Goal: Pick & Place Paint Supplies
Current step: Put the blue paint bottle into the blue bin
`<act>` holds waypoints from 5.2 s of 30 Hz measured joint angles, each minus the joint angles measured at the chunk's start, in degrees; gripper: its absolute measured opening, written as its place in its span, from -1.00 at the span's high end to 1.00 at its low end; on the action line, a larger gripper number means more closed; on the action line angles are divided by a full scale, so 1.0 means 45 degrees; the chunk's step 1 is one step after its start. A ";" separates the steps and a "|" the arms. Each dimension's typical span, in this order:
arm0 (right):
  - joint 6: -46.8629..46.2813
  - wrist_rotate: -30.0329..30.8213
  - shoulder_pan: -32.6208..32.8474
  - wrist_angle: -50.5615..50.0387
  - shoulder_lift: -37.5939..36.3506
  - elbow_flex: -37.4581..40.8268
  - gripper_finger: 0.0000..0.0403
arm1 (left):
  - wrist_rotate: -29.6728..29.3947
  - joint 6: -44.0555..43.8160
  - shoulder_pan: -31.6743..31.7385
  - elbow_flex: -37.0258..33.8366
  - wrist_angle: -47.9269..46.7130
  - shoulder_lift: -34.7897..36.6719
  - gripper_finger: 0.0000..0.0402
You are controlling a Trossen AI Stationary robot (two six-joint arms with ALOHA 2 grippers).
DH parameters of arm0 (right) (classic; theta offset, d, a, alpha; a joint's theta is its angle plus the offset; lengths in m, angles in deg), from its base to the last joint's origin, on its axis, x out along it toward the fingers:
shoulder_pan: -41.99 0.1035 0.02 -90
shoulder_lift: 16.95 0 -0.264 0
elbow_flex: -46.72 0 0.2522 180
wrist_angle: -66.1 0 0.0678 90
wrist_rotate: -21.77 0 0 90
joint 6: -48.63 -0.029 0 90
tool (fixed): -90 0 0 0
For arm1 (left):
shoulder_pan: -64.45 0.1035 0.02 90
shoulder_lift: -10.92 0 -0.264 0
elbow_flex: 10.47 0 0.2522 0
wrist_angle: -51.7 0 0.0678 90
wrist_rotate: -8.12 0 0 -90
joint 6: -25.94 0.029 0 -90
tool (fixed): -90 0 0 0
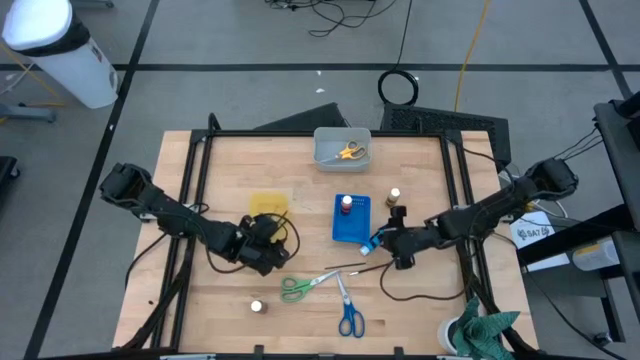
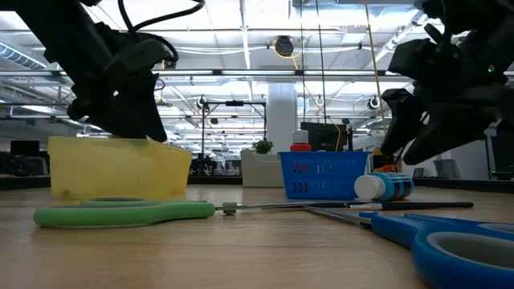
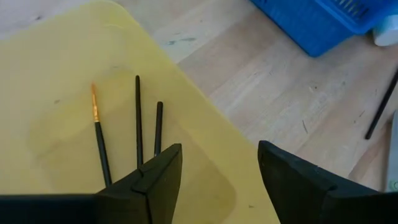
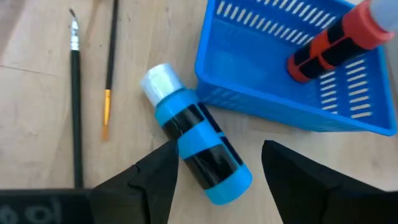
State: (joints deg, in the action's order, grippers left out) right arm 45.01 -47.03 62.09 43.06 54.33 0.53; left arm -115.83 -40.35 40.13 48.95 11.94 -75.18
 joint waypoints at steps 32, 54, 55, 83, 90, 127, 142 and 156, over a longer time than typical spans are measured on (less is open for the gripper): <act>-0.2138 -0.1354 0.0739 0.2085 -0.1594 0.0001 0.37 | -0.0153 0.4947 0.0732 0.0462 0.4518 0.1218 -0.08; 0.1111 -0.0096 0.0773 1.3754 0.1950 -0.0018 0.40 | 0.3536 1.5007 0.0914 0.0488 1.7506 -0.1574 -0.09; 0.1111 -0.0091 0.0771 1.3796 0.2023 -0.0018 0.40 | 0.3527 1.5147 0.0922 0.0563 1.7717 -0.1742 -0.09; 0.0554 -0.0078 0.0800 1.2549 0.2061 -0.0023 0.08 | 0.3393 1.2294 0.1457 0.1902 1.5017 -0.1978 0.39; -0.0322 -0.0107 0.0446 1.2375 0.2626 -0.0083 -0.28 | 0.3349 1.0876 0.1587 0.3710 0.9997 -0.2038 0.39; 0.0290 -0.0395 0.0106 1.1353 0.3596 -0.0912 0.50 | 0.6079 1.1801 0.2584 1.0741 -0.1917 -0.3472 -0.63; 0.0290 -0.0409 0.0111 1.1313 0.3596 -0.0912 0.53 | 0.7561 1.1692 0.3156 1.0735 -0.1922 -0.3969 0.04; 0.0723 -0.0197 0.0188 1.0172 0.2675 -0.0912 0.27 | 0.6382 1.2414 0.3146 1.0738 -0.2539 -0.3759 0.38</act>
State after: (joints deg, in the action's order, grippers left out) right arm 48.26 -47.92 62.94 88.83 66.37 -3.57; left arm -87.11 15.51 54.29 97.27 0.51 -92.10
